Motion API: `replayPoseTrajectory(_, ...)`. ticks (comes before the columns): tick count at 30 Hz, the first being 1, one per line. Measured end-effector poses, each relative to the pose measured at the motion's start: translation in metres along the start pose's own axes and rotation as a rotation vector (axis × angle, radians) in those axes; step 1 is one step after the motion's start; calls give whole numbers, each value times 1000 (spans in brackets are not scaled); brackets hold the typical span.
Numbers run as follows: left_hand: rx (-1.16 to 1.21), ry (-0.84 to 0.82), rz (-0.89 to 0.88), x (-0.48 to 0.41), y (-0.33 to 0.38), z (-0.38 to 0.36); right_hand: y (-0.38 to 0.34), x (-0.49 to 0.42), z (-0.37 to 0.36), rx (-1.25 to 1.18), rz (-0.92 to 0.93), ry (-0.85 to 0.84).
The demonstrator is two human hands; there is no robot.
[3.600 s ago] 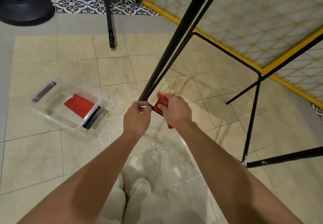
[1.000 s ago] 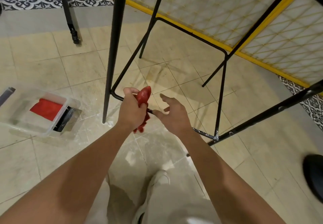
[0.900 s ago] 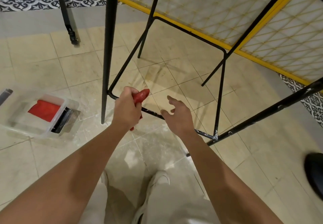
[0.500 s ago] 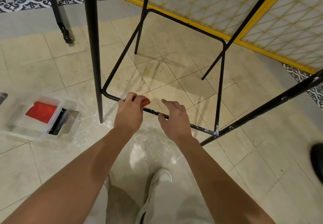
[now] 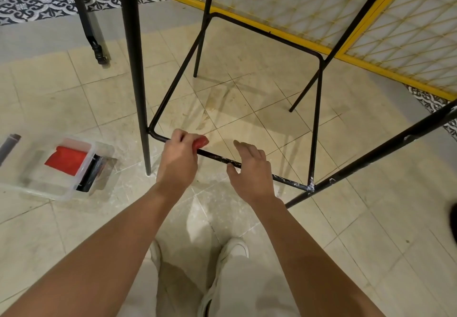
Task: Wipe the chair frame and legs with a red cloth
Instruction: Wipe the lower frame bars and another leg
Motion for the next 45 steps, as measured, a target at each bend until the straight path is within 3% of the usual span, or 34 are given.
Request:
replayPoseTrajectory(6, -99, -197, -203, 13, 11, -38, 0, -2, 0, 1, -11, -18)
replayPoseTrajectory(10, -30, -294, -136, 15, 17, -48, 3, -3, 3, -36, -37, 13)
replayPoseTrajectory(17, -18, -81, -182, 8, -5, -19, 10, -2, 7, -61, -68, 10)
replayPoseTrajectory(24, -119, -147, -279, 15, 1, -34, 13, 0, 6, -100, -83, -7)
replayPoseTrajectory(29, -31, -256, -305, 21, 17, -45, 17, 1, 5, -157, -97, -22)
replayPoseTrajectory(33, 11, -109, -227, 13, 11, -26, 18, 0, 8, -203, -109, -26)
replayPoseTrajectory(38, -171, 87, -66, 6, -17, 5, 17, -1, 8, -202, -110, -46)
replayPoseTrajectory(40, -210, 72, -49, 8, -22, 5, 14, -1, 6, -200, -90, -49)
replayPoseTrajectory(45, -113, -87, -201, 16, 2, -17, 3, 0, 3, -194, -40, -53)
Point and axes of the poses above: each hand's wrist, its own x-axis away from the middle knuckle, its own z-axis out of the back of the hand, y = z × x, the point moved 3 cm from there along -x, towards the middle knuckle, and after that the axes turned 8 degrees about x, right-handed, at the moved point
